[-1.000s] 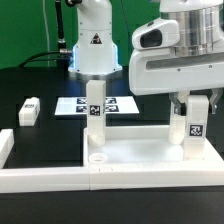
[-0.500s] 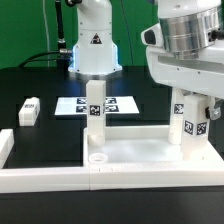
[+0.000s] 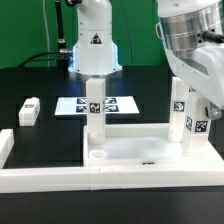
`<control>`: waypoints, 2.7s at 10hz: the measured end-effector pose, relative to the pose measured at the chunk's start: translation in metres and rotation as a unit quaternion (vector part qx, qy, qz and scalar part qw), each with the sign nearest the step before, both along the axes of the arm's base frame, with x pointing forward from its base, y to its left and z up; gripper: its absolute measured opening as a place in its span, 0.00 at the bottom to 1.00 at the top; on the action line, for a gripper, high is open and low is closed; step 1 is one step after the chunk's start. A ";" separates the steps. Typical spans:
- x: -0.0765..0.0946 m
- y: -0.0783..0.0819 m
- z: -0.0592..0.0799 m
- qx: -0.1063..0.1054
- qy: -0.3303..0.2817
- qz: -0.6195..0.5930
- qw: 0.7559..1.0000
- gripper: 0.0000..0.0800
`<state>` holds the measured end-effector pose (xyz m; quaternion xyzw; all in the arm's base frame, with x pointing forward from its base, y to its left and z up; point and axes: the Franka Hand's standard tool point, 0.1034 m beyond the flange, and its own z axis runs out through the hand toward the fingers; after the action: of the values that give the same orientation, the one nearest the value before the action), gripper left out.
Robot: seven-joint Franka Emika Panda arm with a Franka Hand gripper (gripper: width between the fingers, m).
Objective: Assemble desk
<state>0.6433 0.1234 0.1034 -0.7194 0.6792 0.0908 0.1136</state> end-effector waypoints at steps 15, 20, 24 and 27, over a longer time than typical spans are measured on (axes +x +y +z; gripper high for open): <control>-0.007 -0.029 -0.006 -0.039 -0.114 0.617 0.778 0.67; -0.007 -0.026 -0.005 -0.041 -0.090 0.517 0.850 0.37; -0.005 -0.020 -0.005 -0.031 -0.067 0.381 0.922 0.37; -0.001 -0.014 -0.002 -0.021 -0.045 0.251 0.967 0.37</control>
Offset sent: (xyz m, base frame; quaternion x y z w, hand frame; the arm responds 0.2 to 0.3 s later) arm -0.0110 0.0085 0.0085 -0.0702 -0.0204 -0.2983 0.9517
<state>0.6421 0.1090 0.1012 -0.8725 0.4727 0.0696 0.1023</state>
